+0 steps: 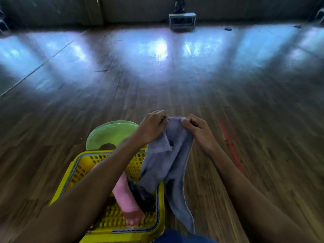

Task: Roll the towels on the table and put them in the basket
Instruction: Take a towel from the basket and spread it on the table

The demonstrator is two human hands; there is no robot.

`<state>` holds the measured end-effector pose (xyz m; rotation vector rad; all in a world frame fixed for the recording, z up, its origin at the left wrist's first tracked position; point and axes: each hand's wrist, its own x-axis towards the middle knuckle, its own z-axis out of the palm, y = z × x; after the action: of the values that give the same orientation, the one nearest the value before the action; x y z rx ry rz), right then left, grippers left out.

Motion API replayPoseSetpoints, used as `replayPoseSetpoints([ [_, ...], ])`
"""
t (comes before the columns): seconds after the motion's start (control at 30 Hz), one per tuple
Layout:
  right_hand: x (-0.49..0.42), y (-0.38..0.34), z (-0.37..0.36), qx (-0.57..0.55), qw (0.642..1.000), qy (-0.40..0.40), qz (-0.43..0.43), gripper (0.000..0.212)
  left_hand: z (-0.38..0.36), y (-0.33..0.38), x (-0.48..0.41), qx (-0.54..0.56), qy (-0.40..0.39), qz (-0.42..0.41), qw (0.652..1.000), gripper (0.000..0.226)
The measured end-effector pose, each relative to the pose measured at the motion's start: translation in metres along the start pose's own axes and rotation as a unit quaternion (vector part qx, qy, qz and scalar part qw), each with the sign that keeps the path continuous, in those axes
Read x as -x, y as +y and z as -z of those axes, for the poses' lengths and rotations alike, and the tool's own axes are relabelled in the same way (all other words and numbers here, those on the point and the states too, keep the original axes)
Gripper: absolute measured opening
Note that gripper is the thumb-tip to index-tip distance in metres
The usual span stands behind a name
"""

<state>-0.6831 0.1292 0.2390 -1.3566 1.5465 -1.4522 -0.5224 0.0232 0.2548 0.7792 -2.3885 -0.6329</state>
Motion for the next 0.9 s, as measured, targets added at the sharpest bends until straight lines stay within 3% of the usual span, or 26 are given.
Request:
replayPoseSetpoints([
  [0.2, 0.004, 0.006, 0.027, 0.062, 0.996, 0.056, -0.001, 0.042, -0.010, -0.025, 0.016, -0.050, 0.046, 0.048, 0.996, 0.016],
  [0.4, 0.011, 0.029, 0.043, 0.099, 0.993, 0.034, -0.054, 0.035, -0.010, -0.013, 0.015, 0.022, 0.122, 0.071, 0.990, 0.015],
  [0.5, 0.012, 0.026, 0.039, 0.058, 0.995, -0.035, -0.071, 0.019, -0.008, 0.013, 0.001, 0.043, 0.051, 0.019, 0.998, 0.014],
  [0.57, 0.007, 0.014, 0.032, 0.007, 0.995, -0.079, -0.068, 0.031, -0.007, 0.032, -0.008, 0.046, 0.009, -0.017, 0.999, 0.014],
  [0.63, 0.001, 0.000, 0.026, -0.005, 0.994, -0.099, -0.051, 0.027, -0.007, 0.044, -0.015, 0.062, 0.008, -0.044, 0.997, 0.016],
  [0.77, -0.005, -0.005, 0.026, -0.013, 0.999, -0.029, -0.021, 0.022, -0.009, 0.036, -0.020, 0.099, 0.014, 0.019, 0.995, 0.007],
  [0.9, -0.007, -0.007, 0.038, -0.020, 0.998, 0.046, -0.027, 0.020, -0.014, 0.012, -0.009, 0.194, -0.032, 0.117, 0.973, 0.016],
])
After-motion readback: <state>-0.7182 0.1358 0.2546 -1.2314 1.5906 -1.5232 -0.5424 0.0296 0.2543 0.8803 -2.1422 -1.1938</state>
